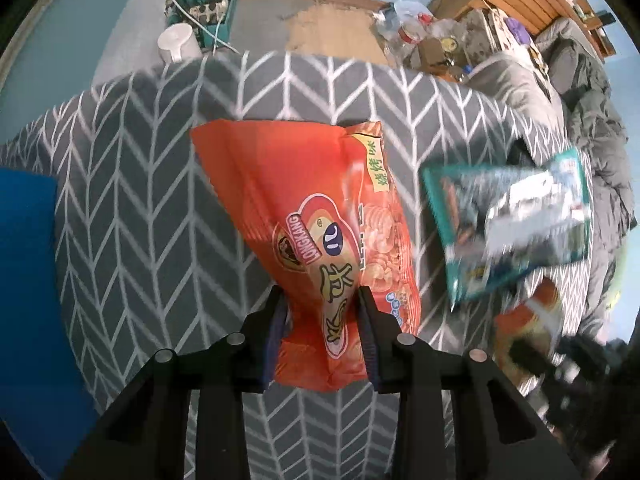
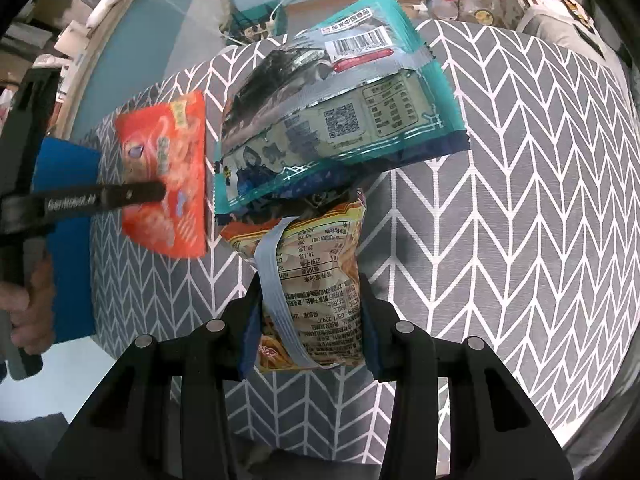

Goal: Organize snacks
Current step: 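Grasp the orange cracker bag with the left tool while the right tool holds its packet, then lift both bags and carry them over the cardboard box, then open both tools to drop the bags into the box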

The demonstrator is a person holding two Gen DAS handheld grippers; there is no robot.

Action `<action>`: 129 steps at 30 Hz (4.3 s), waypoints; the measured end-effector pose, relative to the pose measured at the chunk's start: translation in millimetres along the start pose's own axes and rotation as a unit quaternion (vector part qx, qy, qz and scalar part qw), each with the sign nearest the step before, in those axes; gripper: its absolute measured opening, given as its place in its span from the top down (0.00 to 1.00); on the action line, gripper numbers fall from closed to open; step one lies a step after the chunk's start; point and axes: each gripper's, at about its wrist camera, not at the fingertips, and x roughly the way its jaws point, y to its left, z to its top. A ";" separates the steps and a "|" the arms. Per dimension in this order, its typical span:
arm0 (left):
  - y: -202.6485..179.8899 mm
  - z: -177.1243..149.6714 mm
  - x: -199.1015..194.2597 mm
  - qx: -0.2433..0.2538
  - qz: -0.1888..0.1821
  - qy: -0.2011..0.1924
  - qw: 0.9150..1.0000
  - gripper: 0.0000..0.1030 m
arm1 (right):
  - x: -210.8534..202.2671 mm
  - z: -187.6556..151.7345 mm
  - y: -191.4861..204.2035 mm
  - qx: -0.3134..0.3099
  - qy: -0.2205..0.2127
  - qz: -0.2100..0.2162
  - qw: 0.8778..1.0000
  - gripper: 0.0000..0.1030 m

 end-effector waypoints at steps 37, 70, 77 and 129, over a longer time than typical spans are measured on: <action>-38.2 -19.8 51.4 -0.039 0.096 0.031 0.994 0.08 | 22.6 -20.3 45.6 -0.027 0.012 0.010 1.000 0.60; 51.1 -93.2 -58.7 -0.066 0.032 -0.071 0.995 0.46 | 6.1 -5.7 114.9 -0.097 -0.005 0.012 0.995 0.60; 77.4 -99.7 -110.5 -0.082 0.032 -0.117 0.989 0.46 | -2.4 8.2 154.6 -0.134 -0.013 0.030 0.990 0.60; 265.7 -150.8 -172.6 -0.323 0.064 -0.188 0.925 0.24 | 67.3 76.3 463.8 -0.350 0.037 0.104 0.930 0.47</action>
